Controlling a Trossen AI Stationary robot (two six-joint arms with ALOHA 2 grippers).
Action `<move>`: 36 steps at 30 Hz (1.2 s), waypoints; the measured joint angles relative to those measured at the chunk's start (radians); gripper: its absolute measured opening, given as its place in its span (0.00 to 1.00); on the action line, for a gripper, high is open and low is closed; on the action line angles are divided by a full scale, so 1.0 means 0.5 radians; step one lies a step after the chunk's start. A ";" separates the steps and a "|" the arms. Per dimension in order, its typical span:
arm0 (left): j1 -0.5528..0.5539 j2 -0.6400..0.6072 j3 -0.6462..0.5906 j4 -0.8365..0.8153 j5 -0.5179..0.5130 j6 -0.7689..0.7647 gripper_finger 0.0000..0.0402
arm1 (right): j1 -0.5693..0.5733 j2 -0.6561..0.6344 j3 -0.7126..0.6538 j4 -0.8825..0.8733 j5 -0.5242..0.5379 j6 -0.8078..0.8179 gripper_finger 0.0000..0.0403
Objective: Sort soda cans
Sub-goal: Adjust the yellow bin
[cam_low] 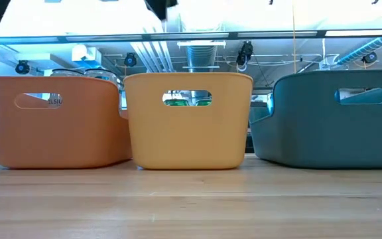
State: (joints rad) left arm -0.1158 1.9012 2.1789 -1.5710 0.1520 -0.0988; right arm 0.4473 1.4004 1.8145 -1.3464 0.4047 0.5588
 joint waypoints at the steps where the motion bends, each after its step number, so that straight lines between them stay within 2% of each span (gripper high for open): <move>1: -0.030 -0.049 -0.054 0.001 0.000 -0.062 0.79 | 0.000 0.019 0.000 0.002 0.001 -0.004 0.90; 6: -0.131 -0.360 -0.441 0.001 0.154 -0.447 0.79 | 0.004 0.146 -0.028 0.049 0.180 0.004 0.90; 9: -0.178 -0.581 -0.723 -0.002 0.133 -0.679 0.79 | -0.011 0.253 -0.053 0.127 0.283 0.005 0.90; 13: -0.223 -0.869 -1.099 -0.001 0.066 -0.952 0.79 | -0.104 0.438 -0.058 0.245 0.252 0.003 0.90; 19: -0.227 -1.293 -1.507 -0.001 -0.029 -1.259 0.79 | -0.308 0.691 -0.060 0.351 -0.153 -0.255 0.90; 25: -0.227 -1.619 -1.737 -0.001 -0.045 -1.508 0.79 | -0.555 0.878 -0.063 0.435 -0.557 -0.604 0.90; 31: -0.227 -1.780 -1.847 0.000 -0.091 -1.627 0.79 | -0.754 0.988 -0.074 0.472 -0.886 -0.673 0.90; 36: -0.227 -1.827 -1.903 -0.002 -0.156 -1.655 0.79 | -0.833 1.077 -0.083 0.458 -1.032 -0.556 0.90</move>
State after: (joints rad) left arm -0.2291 0.9879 1.2276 -1.5718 0.0738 -0.9264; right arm 0.0307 1.9390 1.7731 -1.1175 -0.1115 0.2809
